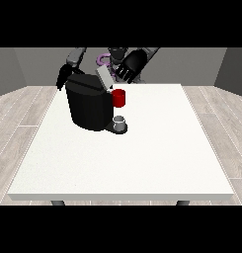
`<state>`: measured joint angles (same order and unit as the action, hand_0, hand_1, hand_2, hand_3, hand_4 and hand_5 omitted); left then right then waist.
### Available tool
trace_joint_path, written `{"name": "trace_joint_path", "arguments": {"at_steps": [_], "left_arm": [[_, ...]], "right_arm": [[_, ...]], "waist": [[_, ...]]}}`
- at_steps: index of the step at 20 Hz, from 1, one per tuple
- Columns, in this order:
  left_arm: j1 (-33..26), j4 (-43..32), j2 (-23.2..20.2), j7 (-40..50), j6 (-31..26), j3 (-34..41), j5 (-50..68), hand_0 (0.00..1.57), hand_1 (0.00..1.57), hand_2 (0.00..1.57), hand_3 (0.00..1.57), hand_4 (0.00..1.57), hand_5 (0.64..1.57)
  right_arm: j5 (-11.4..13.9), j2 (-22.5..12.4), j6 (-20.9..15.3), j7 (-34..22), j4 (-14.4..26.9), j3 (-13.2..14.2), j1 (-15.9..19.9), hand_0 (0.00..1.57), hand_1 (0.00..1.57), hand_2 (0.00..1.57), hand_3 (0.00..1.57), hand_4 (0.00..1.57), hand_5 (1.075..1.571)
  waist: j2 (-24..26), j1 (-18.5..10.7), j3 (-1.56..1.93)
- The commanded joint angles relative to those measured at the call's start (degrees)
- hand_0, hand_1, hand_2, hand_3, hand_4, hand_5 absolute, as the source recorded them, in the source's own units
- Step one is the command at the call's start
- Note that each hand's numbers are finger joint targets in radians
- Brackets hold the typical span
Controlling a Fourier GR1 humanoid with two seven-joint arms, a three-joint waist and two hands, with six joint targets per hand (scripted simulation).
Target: Insert the coffee pod into the coffee machine and close the lid
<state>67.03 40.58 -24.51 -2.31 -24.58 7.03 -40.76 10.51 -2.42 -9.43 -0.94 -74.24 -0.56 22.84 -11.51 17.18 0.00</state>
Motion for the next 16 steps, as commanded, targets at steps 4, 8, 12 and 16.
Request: {"name": "trace_joint_path", "arguments": {"at_steps": [4, 8, 12, 16], "left_arm": [[1.2, -1.61, -1.86, -2.86, 1.15, 0.1, -1.02, 1.21, 1.21, 1.28, 1.24, 0.47, 1.571], [5.62, -2.11, -2.99, -1.45, -0.13, 0.53, -1.23, 1.19, 1.19, 1.26, 1.23, 0.47, 1.571], [4.51, -2.64, 0.21, -0.55, -0.86, -0.21, -1.02, 1.24, 1.24, 1.29, 1.22, 0.43, 1.571], [0.3, -2.55, 1.37, -2.7, 1.6, -0.95, -1.72, 1.2, 1.2, 1.25, 1.21, 0.44, 1.571]], "right_arm": [[-0.93, -1.37, 0.47, -0.41, -2.48, 1.59, 1.12, 0.0, 0.0, 0.0, 0.0, 0.0, 1.571], [-0.99, -2.28, 0.48, 0.6, -1.13, 2.7, 3.77, 0.0, 0.0, 0.0, 0.0, 0.15, 1.571], [-1.0, -1.8, -0.8, -3.02, 0.42, 3.66, 4.35, 0.0, 0.0, 0.0, 0.0, 0.0, 1.571], [-2.57, -3.45, 0.83, 0.32, 0.08, 5.14, 1.34, 0.0, 0.0, 0.0, 0.0, 0.19, 1.571]], "waist": [[-4.2, 1.69, 0.01], [-6.74, 1.85, 0.03], [-4.44, -0.37, 0.02], [-4.07, -0.52, 0.02]]}}
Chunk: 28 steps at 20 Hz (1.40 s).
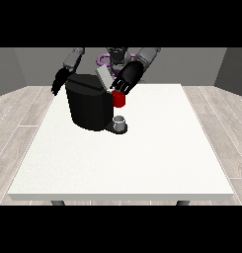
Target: Insert the coffee pod into the coffee machine and close the lid
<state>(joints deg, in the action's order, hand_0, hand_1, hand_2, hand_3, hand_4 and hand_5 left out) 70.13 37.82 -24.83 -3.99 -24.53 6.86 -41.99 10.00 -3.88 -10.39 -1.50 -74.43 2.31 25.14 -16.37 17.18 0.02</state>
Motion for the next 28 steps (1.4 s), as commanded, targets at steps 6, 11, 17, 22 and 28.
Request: {"name": "trace_joint_path", "arguments": {"at_steps": [6, 11, 17, 22, 28], "left_arm": [[2.33, -1.06, -0.7, -1.76, 3.38, 0.59, -1.01, 1.17, 1.17, 1.23, 1.19, 0.42, 1.571], [4.6, -0.36, -1.21, -0.81, 0.07, 0.8, -0.41, 1.23, 1.23, 1.27, 1.21, 0.39, 1.571], [2.2, -1.18, -2.59, -3.46, 2.31, 0.72, -1.44, 1.2, 1.2, 1.22, 1.17, 0.36, 1.571], [0.6, -0.19, 0.45, -3.36, 5.2, -0.7, -2.65, 1.27, 1.27, 1.27, 1.18, 0.17, 1.571], [-1.65, -1.6, -3.22, -8.07, 9.24, -3.73, -7.57, 1.17, 1.17, 1.19, 1.07, 0.0, 1.571]], "right_arm": [[0.29, 0.87, -0.27, 1.57, -1.12, -0.86, 2.12, 0.0, 0.0, 0.0, 0.0, 0.04, 1.571], [0.16, 0.46, -1.32, 3.98, 2.61, 0.95, 1.17, 0.0, 0.0, 0.0, 0.0, 0.0, 1.571], [-0.77, 0.04, 0.8, 2.76, 0.91, 0.33, -1.61, 0.0, 0.0, 0.0, 0.0, 0.0, 1.571], [-1.31, -2.62, 0.64, 1.68, 2.41, 3.14, 0.81, 0.0, 0.0, 0.0, 0.0, 0.0, 1.571], [0.87, 0.73, -0.52, -0.3, -2.41, -1.43, -0.54, 0.0, 0.0, 0.0, 0.0, 0.0, 1.571]], "waist": [[-4.43, 1.9, -0.02], [-2.67, -0.66, 0.01], [-1.66, 0.99, -0.01], [-0.7, -0.72, -0.01], [-2.2, 1.62, -0.05]]}}
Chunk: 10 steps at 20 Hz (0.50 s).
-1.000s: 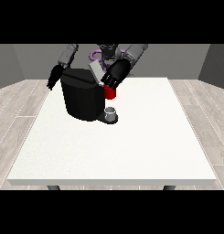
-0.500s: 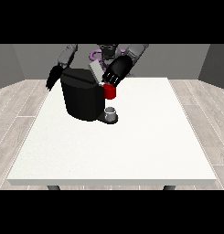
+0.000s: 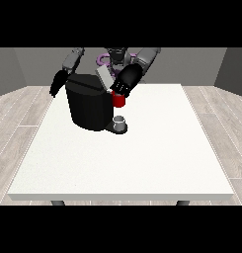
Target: Insert the coffee pod into the coffee machine and close the lid
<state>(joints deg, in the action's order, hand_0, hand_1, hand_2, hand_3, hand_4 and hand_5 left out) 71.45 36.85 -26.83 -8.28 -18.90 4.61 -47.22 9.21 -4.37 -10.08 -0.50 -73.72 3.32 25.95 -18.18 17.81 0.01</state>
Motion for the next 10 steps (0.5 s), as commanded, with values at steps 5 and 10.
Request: {"name": "trace_joint_path", "arguments": {"at_steps": [5, 10], "left_arm": [[0.68, -1.86, -1.46, -2.24, 1.74, -0.02, -1.67, 1.1, 1.1, 1.13, 0.99, 0.0, 1.571], [2.21, -0.35, 0.33, -2.8, 3.53, 0.73, -1.01, 1.14, 1.14, 1.14, 0.96, 0.0, 1.571]], "right_arm": [[0.81, 0.2, -0.5, -0.94, -2.23, -0.87, 1.08, 0.0, 0.0, 0.0, 0.0, 0.0, 1.571], [0.81, 0.93, -2.11, -1.45, 0.08, 0.11, 3.32, 0.0, 0.0, 0.0, 0.0, 0.0, 1.571]], "waist": [[-2.1, 1.43, 0.0], [-3.2, -0.39, 0.0]]}}
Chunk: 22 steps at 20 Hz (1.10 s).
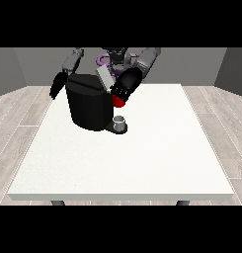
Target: Insert the coffee pod into the coffee machine and close the lid
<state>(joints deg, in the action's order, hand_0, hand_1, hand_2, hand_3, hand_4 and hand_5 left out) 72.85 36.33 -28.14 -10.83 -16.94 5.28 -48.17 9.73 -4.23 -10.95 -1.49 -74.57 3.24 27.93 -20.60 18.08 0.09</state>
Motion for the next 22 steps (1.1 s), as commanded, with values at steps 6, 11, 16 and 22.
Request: {"name": "trace_joint_path", "arguments": {"at_steps": [6, 11, 16, 22], "left_arm": [[0.56, 0.04, 1.1, -2.03, 1.99, 1.16, 0.56, 1.24, 1.24, 1.2, 0.97, 0.0, 1.571], [2.14, -0.11, -0.23, -3.07, 3.74, 0.75, -1.0, 1.25, 1.25, 1.22, 0.94, 0.0, 1.571], [1.7, -0.32, -3.52, -6.07, 4.42, 0.08, -2.91, 1.0, 1.0, 1.02, 0.72, 0.0, 1.571], [-0.18, -0.34, -2.62, -5.41, 9.75, -0.13, -4.95, 0.0, 0.0, 0.67, 0.54, 0.0, 1.571]], "right_arm": [[-0.32, -0.53, 0.33, 1.91, 1.32, 0.69, -0.82, 0.0, 0.0, 0.0, 0.0, 0.06, 1.571], [0.81, -1.76, 0.74, -2.02, 1.08, 0.19, 3.03, 0.0, 0.0, 0.0, 0.0, 0.1, 1.571], [0.96, -2.13, 0.45, -1.91, 0.1, 0.47, 2.82, 0.0, 0.0, 0.0, 0.0, 0.22, 1.571], [1.95, -0.8, -0.3, -1.95, -1.44, -1.12, 1.85, 0.0, 0.0, 0.0, 0.0, 0.16, 1.571]], "waist": [[-0.55, 0.55, -0.07], [-2.45, 0.85, -0.09], [-3.11, 1.09, -0.08], [-3.15, 1.83, -0.09]]}}
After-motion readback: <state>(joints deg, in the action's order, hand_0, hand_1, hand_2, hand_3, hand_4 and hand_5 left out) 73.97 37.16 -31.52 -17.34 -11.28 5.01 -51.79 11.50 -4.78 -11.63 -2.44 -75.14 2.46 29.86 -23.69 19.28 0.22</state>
